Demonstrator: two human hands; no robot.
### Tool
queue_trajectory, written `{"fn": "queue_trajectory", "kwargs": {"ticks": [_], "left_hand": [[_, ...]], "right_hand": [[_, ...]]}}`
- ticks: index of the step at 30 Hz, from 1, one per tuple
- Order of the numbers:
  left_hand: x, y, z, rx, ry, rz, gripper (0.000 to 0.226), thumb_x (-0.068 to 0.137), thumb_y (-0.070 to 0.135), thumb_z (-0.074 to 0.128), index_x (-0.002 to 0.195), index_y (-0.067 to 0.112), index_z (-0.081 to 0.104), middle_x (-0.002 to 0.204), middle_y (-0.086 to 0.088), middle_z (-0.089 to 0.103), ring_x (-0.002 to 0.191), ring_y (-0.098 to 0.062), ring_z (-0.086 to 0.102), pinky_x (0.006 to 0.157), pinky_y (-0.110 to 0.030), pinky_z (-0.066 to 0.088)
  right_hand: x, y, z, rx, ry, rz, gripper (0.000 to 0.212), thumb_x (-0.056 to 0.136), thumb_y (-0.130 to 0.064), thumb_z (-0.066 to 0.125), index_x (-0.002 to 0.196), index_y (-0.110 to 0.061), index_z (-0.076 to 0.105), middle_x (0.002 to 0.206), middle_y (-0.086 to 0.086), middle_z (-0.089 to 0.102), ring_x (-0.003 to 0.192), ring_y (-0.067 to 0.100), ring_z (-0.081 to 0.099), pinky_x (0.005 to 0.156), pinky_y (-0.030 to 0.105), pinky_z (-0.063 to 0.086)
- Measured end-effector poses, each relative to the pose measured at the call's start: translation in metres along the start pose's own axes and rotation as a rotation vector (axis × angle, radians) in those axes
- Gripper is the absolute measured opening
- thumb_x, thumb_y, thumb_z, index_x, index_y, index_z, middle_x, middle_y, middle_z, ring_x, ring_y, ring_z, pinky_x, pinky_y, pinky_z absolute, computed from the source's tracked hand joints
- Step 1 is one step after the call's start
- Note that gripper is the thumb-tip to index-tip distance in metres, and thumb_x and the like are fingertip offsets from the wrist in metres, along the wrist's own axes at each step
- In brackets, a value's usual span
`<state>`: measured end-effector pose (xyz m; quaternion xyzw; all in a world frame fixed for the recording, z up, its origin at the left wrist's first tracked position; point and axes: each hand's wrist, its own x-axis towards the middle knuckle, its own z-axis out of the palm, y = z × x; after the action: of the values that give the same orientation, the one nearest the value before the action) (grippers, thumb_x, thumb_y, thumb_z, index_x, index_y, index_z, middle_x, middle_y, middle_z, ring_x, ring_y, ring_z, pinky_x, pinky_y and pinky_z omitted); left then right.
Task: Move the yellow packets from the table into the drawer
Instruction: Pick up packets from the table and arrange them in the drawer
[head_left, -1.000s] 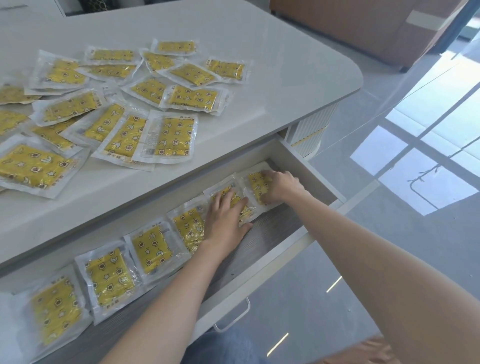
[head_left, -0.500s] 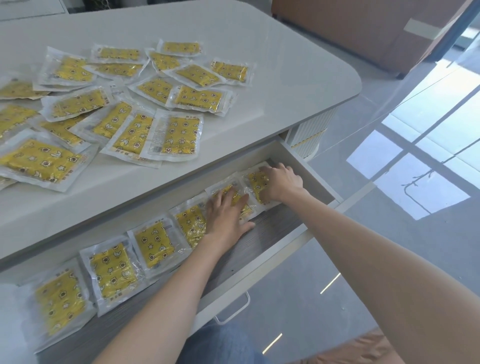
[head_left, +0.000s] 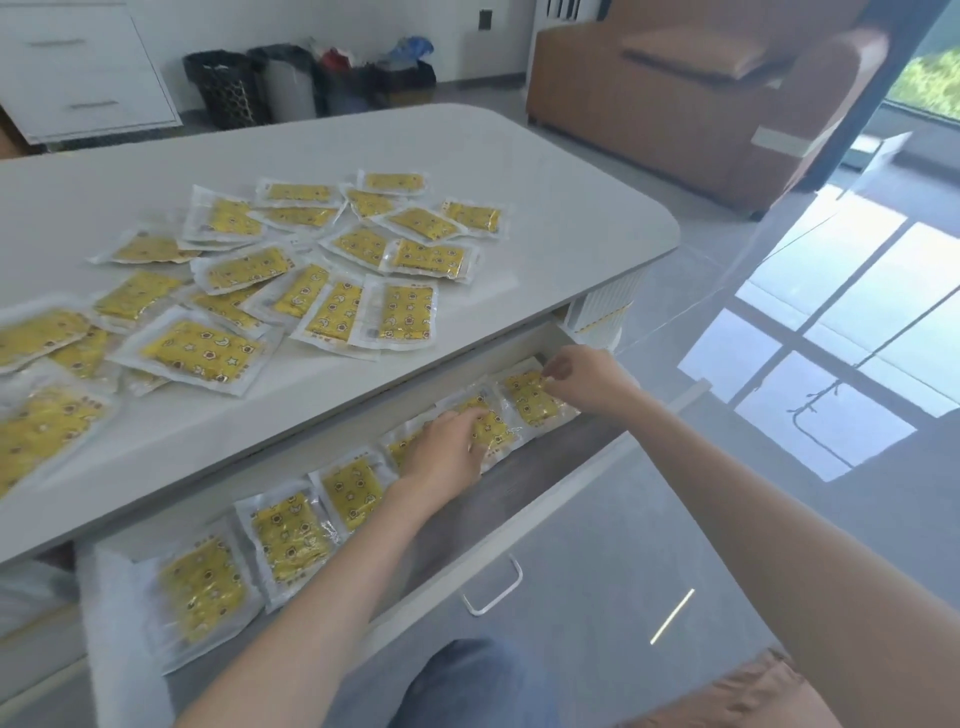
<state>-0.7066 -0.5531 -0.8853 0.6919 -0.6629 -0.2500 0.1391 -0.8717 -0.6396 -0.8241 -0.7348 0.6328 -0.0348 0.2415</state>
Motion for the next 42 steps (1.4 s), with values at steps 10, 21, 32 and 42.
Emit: {"fn": "queue_trajectory", "kwargs": {"ticks": [10, 21, 32, 42], "left_hand": [[-0.061, 0.005, -0.067, -0.049, 0.169, 0.114, 0.039, 0.095, 0.028, 0.049, 0.134, 0.032, 0.047, 0.125, 0.008, 0.059, 0.106, -0.014, 0.059, 0.087, -0.034, 0.051], [-0.107, -0.065, -0.131, -0.08, 0.403, 0.015, 0.038, 0.095, 0.024, 0.049, 0.133, 0.026, 0.05, 0.129, 0.003, 0.057, 0.115, -0.018, 0.054, 0.087, -0.034, 0.047], [-0.167, -0.188, -0.164, 0.039, 0.493, -0.312, 0.054, 0.093, 0.027, 0.051, 0.145, 0.018, 0.036, 0.154, -0.006, 0.027, 0.142, -0.03, 0.016, 0.112, -0.042, 0.023], [-0.185, -0.206, -0.168, 0.164, 0.304, -0.388, 0.047, 0.099, 0.047, 0.029, 0.145, 0.04, 0.029, 0.157, 0.006, 0.018, 0.143, -0.026, 0.016, 0.113, -0.053, 0.01]], "right_hand": [[-0.079, -0.046, -0.017, 0.31, 0.186, -0.091, 0.024, 0.09, -0.017, 0.055, 0.112, -0.019, 0.062, 0.084, -0.008, 0.06, 0.069, 0.004, 0.055, 0.055, 0.017, 0.04], [-0.121, -0.119, 0.019, 0.411, 0.177, -0.262, 0.03, 0.092, -0.019, 0.055, 0.122, -0.021, 0.055, 0.103, -0.006, 0.063, 0.078, 0.008, 0.059, 0.058, 0.016, 0.045], [-0.115, -0.224, 0.104, 0.012, 0.093, -0.605, 0.04, 0.094, -0.016, 0.05, 0.134, -0.018, 0.046, 0.136, 0.002, 0.047, 0.116, 0.02, 0.051, 0.09, 0.038, 0.049], [-0.082, -0.264, 0.141, -0.222, 0.016, -0.563, 0.057, 0.1, -0.021, 0.03, 0.151, -0.007, 0.009, 0.16, 0.006, -0.004, 0.148, 0.021, 0.004, 0.113, 0.039, 0.024]]}}
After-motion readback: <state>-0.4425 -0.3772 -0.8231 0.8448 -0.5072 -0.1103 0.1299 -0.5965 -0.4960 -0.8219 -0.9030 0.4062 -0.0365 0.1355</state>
